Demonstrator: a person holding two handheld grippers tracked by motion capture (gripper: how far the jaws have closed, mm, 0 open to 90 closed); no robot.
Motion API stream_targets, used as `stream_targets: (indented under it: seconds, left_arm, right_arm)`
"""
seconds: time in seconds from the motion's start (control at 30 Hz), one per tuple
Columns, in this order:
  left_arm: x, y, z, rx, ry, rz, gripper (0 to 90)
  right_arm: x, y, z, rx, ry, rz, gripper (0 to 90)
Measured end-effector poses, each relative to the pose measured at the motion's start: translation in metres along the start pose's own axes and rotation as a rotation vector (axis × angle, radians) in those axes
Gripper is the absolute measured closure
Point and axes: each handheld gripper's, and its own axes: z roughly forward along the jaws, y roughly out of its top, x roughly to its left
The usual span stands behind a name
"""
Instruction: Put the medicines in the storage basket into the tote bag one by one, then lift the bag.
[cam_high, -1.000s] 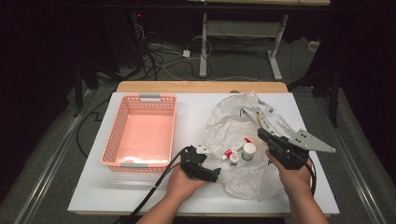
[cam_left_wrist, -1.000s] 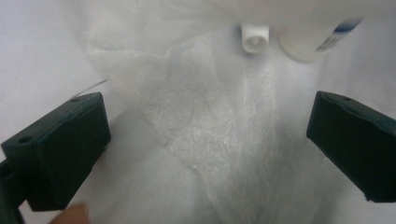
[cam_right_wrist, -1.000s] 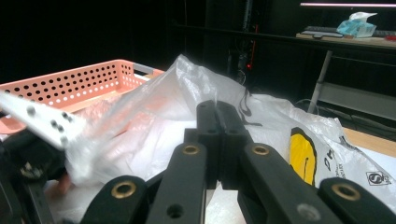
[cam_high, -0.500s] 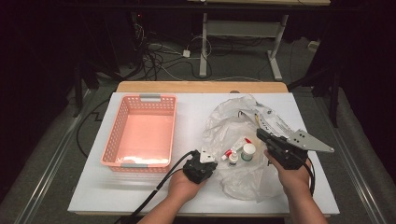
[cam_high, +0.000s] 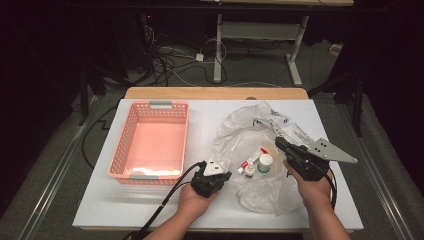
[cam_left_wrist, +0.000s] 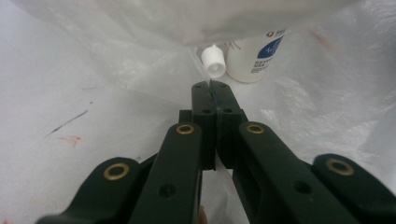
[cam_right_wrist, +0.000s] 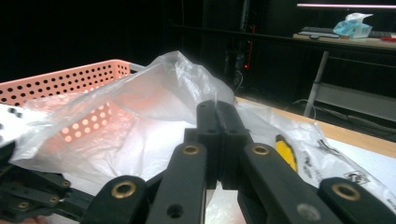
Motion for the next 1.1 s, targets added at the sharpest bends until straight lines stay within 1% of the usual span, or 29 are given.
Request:
stream_targets:
  seconds: [0.1,0.13,0.2,0.27,0.37,0.43,0.5,0.6,0.67,0.7,0.77,0.8,0.87,0.9,0.93,1.03,1.07,1.1]
  left_arm:
    - [-0.002,-0.002,-0.004,-0.041,0.006,0.016,87.9]
    - [-0.002,-0.003,-0.005,-0.053,0.007,0.018,87.9]
    - [-0.003,-0.004,-0.006,-0.070,0.012,0.020,87.9]
    - [-0.003,-0.004,-0.008,-0.082,0.011,0.015,87.9]
    - [-0.004,-0.003,-0.010,-0.100,-0.006,-0.003,87.9]
    - [-0.008,-0.001,-0.012,-0.118,-0.003,0.001,87.9]
    - [-0.012,0.003,-0.014,-0.142,0.011,0.021,87.9]
    - [-0.015,0.012,-0.019,-0.196,0.014,0.016,87.9]
    - [-0.016,0.018,-0.023,-0.225,0.029,0.032,87.9]
    - [-0.017,0.021,-0.025,-0.244,0.037,0.037,87.8]
    - [-0.018,0.027,-0.030,-0.282,0.053,0.042,87.9]
    - [-0.018,0.030,-0.032,-0.298,0.059,0.047,87.9]
    - [-0.019,0.035,-0.036,-0.331,0.067,0.045,87.8]
    - [-0.019,0.038,-0.037,-0.344,0.066,0.038,87.9]
    - [-0.019,0.040,-0.038,-0.353,0.069,0.039,87.8]
    - [-0.018,0.049,-0.041,-0.377,0.086,0.054,87.9]
    - [-0.018,0.052,-0.041,-0.387,0.092,0.057,87.8]
    - [-0.017,0.054,-0.041,-0.395,0.097,0.062,87.9]
  right_arm:
    - [0.000,-0.002,0.001,0.002,-0.008,0.007,90.0]
    - [0.000,-0.003,0.002,0.003,-0.010,0.002,90.0]
    - [0.000,-0.005,0.002,0.005,-0.015,0.004,90.0]
    - [-0.001,-0.007,0.003,0.006,-0.017,0.014,90.0]
    - [0.000,-0.007,0.001,-0.002,-0.025,0.017,90.0]
    - [-0.001,-0.004,0.000,-0.012,-0.032,0.018,90.0]
    - [-0.002,-0.001,-0.002,-0.035,-0.042,0.019,90.0]
    - [-0.002,0.002,-0.002,-0.054,-0.049,0.023,90.0]
    - [-0.001,0.003,-0.001,-0.061,-0.055,0.026,90.0]
    - [-0.001,0.003,-0.001,-0.065,-0.056,0.018,90.0]
    - [-0.001,0.003,-0.001,-0.067,-0.059,0.014,90.0]
    - [-0.001,0.004,-0.001,-0.066,-0.056,0.024,90.0]
    - [-0.002,0.004,-0.001,-0.076,-0.057,0.011,90.0]
    - [-0.002,0.005,-0.001,-0.083,-0.059,0.021,90.0]
    - [-0.002,0.005,-0.001,-0.087,-0.061,0.018,90.0]
    - [-0.004,0.008,-0.002,-0.104,-0.069,0.032,90.0]
    - [-0.005,0.008,-0.002,-0.110,-0.071,0.017,90.0]
    - [-0.005,0.010,-0.002,-0.116,-0.075,0.020,90.0]
